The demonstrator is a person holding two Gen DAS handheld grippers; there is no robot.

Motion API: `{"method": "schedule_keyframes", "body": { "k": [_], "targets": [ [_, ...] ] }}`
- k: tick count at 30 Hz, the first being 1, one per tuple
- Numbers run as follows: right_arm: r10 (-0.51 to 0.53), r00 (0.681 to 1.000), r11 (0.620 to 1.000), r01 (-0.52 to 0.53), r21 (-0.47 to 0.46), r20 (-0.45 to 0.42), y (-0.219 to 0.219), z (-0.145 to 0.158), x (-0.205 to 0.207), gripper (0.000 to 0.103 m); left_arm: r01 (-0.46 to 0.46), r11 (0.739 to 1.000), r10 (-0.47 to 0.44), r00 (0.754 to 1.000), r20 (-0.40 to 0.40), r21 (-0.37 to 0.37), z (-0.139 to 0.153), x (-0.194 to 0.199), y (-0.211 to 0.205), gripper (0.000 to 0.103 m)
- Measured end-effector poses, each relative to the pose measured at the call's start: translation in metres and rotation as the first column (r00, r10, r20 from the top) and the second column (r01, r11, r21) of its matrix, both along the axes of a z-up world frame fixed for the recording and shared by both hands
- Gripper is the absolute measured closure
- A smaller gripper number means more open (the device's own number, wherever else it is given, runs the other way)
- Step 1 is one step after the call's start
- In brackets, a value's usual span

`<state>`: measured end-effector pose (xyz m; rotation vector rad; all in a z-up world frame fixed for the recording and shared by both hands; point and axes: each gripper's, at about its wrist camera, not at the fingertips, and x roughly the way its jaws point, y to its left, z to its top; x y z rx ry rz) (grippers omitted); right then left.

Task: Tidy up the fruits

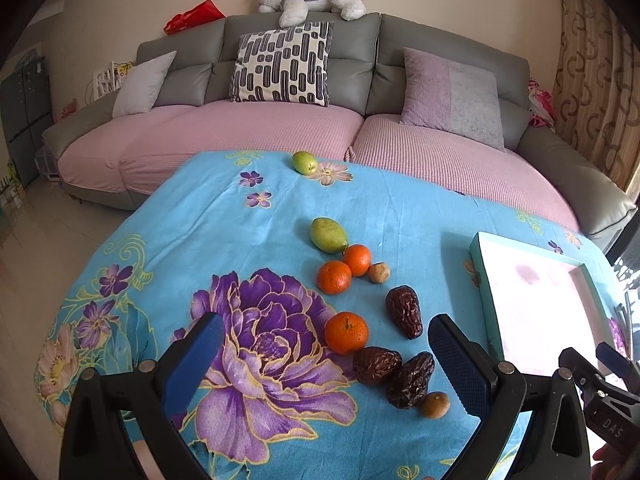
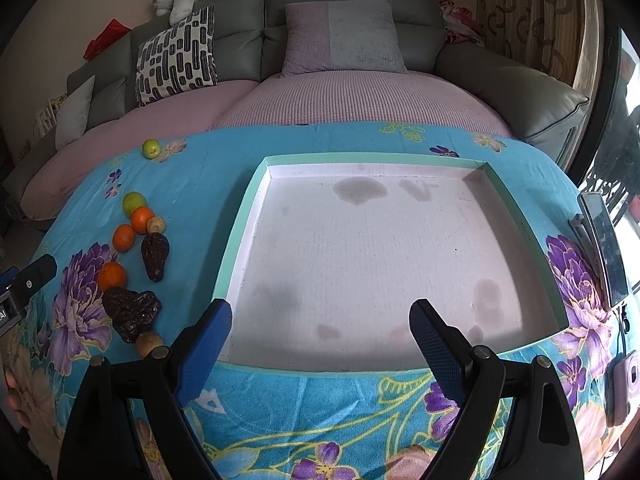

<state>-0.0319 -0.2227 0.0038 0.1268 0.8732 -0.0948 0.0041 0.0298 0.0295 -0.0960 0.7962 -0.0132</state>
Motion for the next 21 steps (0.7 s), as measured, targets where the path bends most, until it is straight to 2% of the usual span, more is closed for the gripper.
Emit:
{"method": "schedule_keyframes", "body": {
  "k": [4,7,9,12,15,20,21],
  "targets": [
    [0.035,0.998,0.999,-0.036,0.030,0.045,0.008,0.010,-0.002,0.012,-0.014,1.000,0.016,0.997,0.070,-0.021,0.011,0.000,0.005,0.000],
    [0.069,0.994,0.997,-0.073,0.039,0.080,0.017,0.016,-0.004,0.012,-0.034,0.999,0.035,0.996,0.081,-0.019,0.018,0.003,0.012,0.000],
    [0.097,0.991,0.994,-0.101,0.042,0.087,0.023,0.018,-0.003,0.012,-0.012,1.000,0.014,0.998,0.055,-0.024,0.021,0.008,0.015,0.000],
    [0.134,0.986,0.989,-0.138,0.044,0.097,0.034,0.017,0.000,0.012,-0.051,0.999,0.052,0.998,0.032,-0.018,0.023,0.016,0.022,0.000],
    [0.178,0.978,0.978,-0.189,0.091,0.111,0.044,0.015,0.003,0.012,-0.070,0.997,0.070,0.997,0.016,-0.037,0.022,0.024,0.030,0.000],
    [0.272,0.958,0.957,-0.279,0.078,0.091,0.074,0.009,0.009,0.015,-0.069,0.996,0.066,0.996,-0.059,-0.057,-0.001,0.041,0.030,0.000],
    [0.290,0.953,0.952,-0.297,0.076,0.087,0.079,0.008,0.010,0.021,-0.061,0.996,0.055,0.995,-0.081,-0.066,-0.009,0.044,0.028,0.000]
  ]
}}
